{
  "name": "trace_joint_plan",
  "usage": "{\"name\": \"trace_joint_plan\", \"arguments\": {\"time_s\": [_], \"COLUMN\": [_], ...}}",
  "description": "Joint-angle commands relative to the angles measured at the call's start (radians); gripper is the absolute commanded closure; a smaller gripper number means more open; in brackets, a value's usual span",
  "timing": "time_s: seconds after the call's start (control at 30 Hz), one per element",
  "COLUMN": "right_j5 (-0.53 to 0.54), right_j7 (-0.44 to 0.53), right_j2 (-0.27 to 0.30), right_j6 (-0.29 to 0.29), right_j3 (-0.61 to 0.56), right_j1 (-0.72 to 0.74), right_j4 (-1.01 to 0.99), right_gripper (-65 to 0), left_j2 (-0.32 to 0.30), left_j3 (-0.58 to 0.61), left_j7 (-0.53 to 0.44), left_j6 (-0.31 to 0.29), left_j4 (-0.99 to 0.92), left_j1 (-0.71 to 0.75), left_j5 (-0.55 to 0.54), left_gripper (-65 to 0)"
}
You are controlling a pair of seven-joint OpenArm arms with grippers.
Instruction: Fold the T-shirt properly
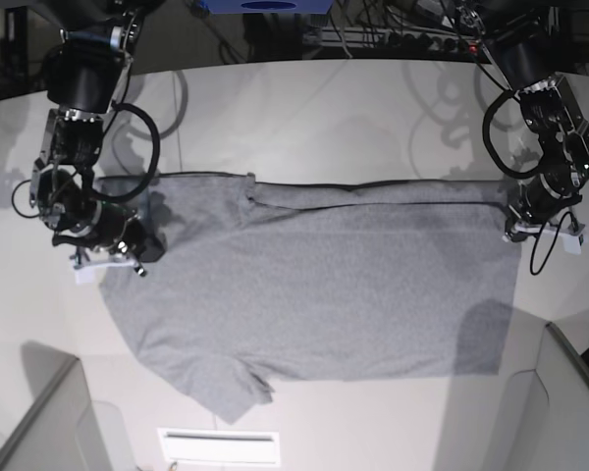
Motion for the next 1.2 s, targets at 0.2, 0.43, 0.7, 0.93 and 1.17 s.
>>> {"name": "trace_joint_plan", "arguments": {"time_s": [0.2, 0.43, 0.7, 0.93, 1.17], "right_j5": [0.009, 0.013, 0.015, 0.015, 0.015], "right_j7": [0.116, 0.339, 0.463, 0.468, 0.468], "right_j2": [0.014, -0.024, -0.168, -0.211, -0.203], "right_j6": [0.012, 0.004, 0.004, 0.004, 0.004], "right_j3": [0.012, 0.016, 0.104, 0.105, 0.105], "right_j1": [-0.028, -0.3, -0.513, -0.555, -0.556], "right_j4": [0.112, 0.396, 0.459, 0.457, 0.456], "right_gripper": [-27.5, -24.5, -26.9, -26.4, -26.4], "left_j2": [-0.018, 0.061, 0.184, 0.184, 0.164], "left_j3": [-0.013, -0.2, -0.333, -0.333, -0.322], "left_j7": [-0.017, -0.017, -0.018, -0.055, -0.13], "left_j6": [-0.004, -0.007, -0.133, -0.159, -0.162], "left_j4": [0.049, 0.311, 0.328, 0.206, 0.12], "left_j1": [-0.018, 0.125, 0.297, 0.266, 0.223], "left_j5": [-0.016, -0.024, -0.024, -0.02, -0.015], "left_gripper": [-44.1, -55.3, -53.5, -27.8, -24.7]}}
